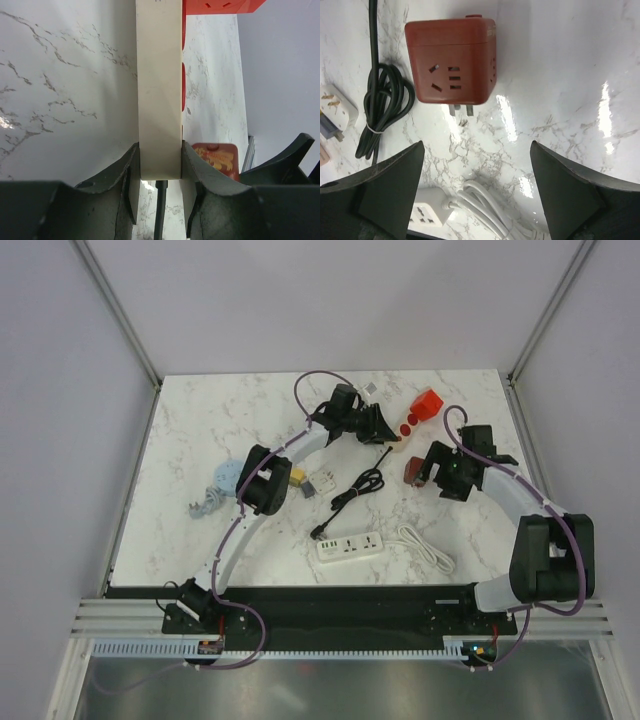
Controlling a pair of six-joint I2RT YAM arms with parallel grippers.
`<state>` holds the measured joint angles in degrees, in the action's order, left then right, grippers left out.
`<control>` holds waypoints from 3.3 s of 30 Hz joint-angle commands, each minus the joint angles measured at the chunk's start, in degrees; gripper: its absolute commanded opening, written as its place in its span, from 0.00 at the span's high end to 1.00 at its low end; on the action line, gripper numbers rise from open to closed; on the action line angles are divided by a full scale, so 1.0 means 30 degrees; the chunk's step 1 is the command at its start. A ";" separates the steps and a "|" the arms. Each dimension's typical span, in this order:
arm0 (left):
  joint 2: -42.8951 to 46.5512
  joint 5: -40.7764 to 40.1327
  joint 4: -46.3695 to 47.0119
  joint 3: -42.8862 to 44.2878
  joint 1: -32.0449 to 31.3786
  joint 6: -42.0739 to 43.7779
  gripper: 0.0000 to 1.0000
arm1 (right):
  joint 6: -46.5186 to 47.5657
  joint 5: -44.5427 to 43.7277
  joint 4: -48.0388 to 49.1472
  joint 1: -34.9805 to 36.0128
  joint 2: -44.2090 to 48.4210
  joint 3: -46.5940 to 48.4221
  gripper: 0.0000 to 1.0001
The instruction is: Pull the plug off the socket
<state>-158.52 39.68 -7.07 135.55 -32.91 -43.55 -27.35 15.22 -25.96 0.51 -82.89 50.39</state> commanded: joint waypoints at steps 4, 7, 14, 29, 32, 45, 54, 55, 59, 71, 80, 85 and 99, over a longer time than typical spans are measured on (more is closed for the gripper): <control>0.0750 0.1392 0.0833 0.0023 -0.0281 0.1010 0.98 | -0.0549 -0.3923 0.0651 -0.0025 -0.1570 0.4664 0.02; 0.0779 0.1509 0.0833 0.0023 -0.0340 0.1186 0.98 | -0.0782 -0.4662 0.0858 -0.0054 -0.3213 0.7101 0.02; 0.0954 0.1539 0.0834 -0.0181 -0.0486 0.1450 0.98 | -0.2715 -0.4840 0.0829 -0.0025 -0.8898 1.3726 0.02; 0.1188 0.1304 0.0716 -0.0591 -0.0721 0.1802 0.98 | -0.3099 -0.6743 0.0331 -0.0721 -1.3060 1.6629 0.05; 0.1247 0.1304 0.0658 -0.0680 -0.0750 0.1978 0.98 | -0.3128 -0.5955 0.0449 -0.1020 -1.4144 1.7244 0.14; 0.0282 0.0923 0.0920 0.1165 -0.0604 0.1686 0.42 | -0.3625 -0.3816 0.2291 -0.1021 -1.2978 1.4499 1.00; -0.1066 0.0923 0.2121 0.2716 -0.0633 0.0397 0.32 | -0.4592 -0.2556 0.3845 -0.0875 -1.0749 1.1302 1.00; -0.1241 0.0981 0.2152 0.2776 -0.0662 0.0280 0.32 | -0.4680 -0.2439 0.3876 -0.0874 -1.0632 1.1212 1.00; -0.1447 0.0924 0.2181 0.2806 -0.0750 0.0161 0.33 | -0.4973 -0.2057 0.4023 -0.0670 -1.0017 1.1094 1.00; -0.2093 0.0866 0.1451 0.3627 -0.0867 -0.0308 0.57 | -0.5472 -0.1501 0.4199 -0.0259 -0.8903 1.1123 1.00; -0.1770 -0.2561 -0.1799 0.3568 -0.0809 -0.0015 0.98 | -0.1207 -0.6430 0.6512 0.2136 -0.6854 0.9308 1.00; -0.1653 -0.3295 -0.2360 0.3539 -0.0751 0.0014 0.98 | -0.0726 -0.9114 0.5814 0.2466 -0.6266 0.9597 1.00; -0.1770 -0.2651 -0.2360 0.3422 -0.0194 -0.0220 0.98 | -0.6322 0.3510 0.6953 -0.2807 -0.8229 0.9922 1.00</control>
<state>-163.68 38.48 -7.70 145.97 -36.10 -44.86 -42.06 16.93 -12.03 -5.37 -110.43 78.02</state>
